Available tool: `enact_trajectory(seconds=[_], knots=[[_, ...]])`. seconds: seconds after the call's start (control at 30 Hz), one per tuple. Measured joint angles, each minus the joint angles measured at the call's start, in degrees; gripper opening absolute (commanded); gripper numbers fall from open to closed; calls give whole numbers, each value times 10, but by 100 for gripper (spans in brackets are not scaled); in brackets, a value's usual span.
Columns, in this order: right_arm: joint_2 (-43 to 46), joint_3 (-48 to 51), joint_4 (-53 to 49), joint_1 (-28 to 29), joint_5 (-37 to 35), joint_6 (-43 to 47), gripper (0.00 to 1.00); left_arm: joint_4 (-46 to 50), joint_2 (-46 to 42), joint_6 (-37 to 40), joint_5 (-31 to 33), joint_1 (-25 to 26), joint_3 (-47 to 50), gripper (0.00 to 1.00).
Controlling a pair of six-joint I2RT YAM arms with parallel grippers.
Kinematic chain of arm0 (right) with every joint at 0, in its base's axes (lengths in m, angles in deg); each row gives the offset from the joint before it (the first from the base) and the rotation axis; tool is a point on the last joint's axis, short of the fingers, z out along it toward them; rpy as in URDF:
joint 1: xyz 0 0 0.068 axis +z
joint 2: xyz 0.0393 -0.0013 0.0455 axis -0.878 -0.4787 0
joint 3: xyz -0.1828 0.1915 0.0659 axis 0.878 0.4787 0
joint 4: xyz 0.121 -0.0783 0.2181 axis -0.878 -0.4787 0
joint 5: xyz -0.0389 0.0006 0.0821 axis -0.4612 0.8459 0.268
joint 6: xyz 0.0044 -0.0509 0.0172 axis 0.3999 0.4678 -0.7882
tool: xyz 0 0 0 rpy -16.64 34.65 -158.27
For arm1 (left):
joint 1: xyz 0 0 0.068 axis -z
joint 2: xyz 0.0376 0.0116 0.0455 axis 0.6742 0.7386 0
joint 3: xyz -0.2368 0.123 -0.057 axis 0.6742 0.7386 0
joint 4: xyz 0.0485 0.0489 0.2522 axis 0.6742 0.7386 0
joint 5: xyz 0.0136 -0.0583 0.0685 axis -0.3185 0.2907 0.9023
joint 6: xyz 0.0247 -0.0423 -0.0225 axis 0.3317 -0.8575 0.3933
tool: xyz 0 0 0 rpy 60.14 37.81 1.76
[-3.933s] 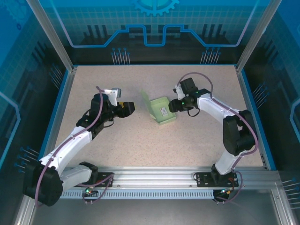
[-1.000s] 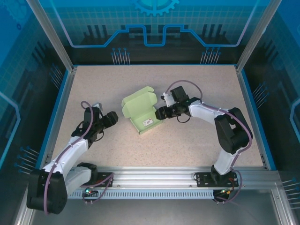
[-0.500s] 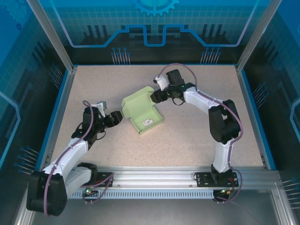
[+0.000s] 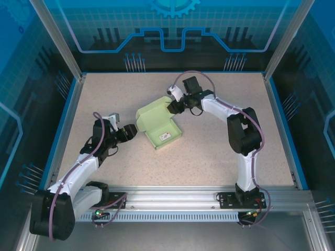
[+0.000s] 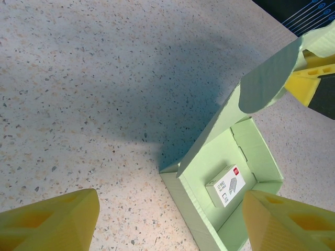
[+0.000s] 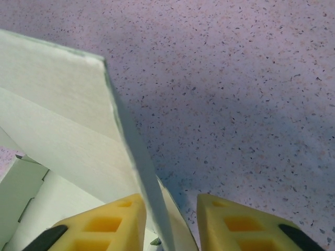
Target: Fold the paper box
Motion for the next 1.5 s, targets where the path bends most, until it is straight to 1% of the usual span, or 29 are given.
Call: enact_trajectory(seconds=[0.07, 0.17, 0.33, 0.53, 0.73, 0.87, 1.1, 1.2, 1.33, 1.43, 1.5], knots=[[0, 0, -5, 0, 0, 7, 21, 0, 0, 0, 0, 0, 0, 74], [0, 0, -7, 0, -1, 16, 17, 0, 0, 0, 0, 0, 0, 74], [7, 11, -10, -1, -4, 29, 11, -1, 3, 0, 0, 0, 0, 73], [39, 47, -10, -3, -18, 40, 9, -10, 9, 0, 0, 0, 0, 73], [78, 92, -10, -17, -33, 44, 8, -26, 14, 0, -5, 7, 0, 73], [96, 112, -10, -27, -54, 40, 8, -46, 21, 4, -7, 31, 0, 74], [132, 155, -2, -46, -89, 4, 9, -73, 43, 26, -2, 97, -4, 74], [146, 172, 4, -50, -101, -14, 9, -83, 80, 30, 3, 119, -23, 73], [156, 185, 11, -50, -110, -32, 9, -93, 152, 40, 9, 144, -70, 72], [160, 192, 15, -50, -113, -40, 10, -109, 199, 54, 16, 164, -101, 68], [162, 195, 18, -50, -115, -42, 10, -120, 226, 61, 18, 173, -117, 64]])
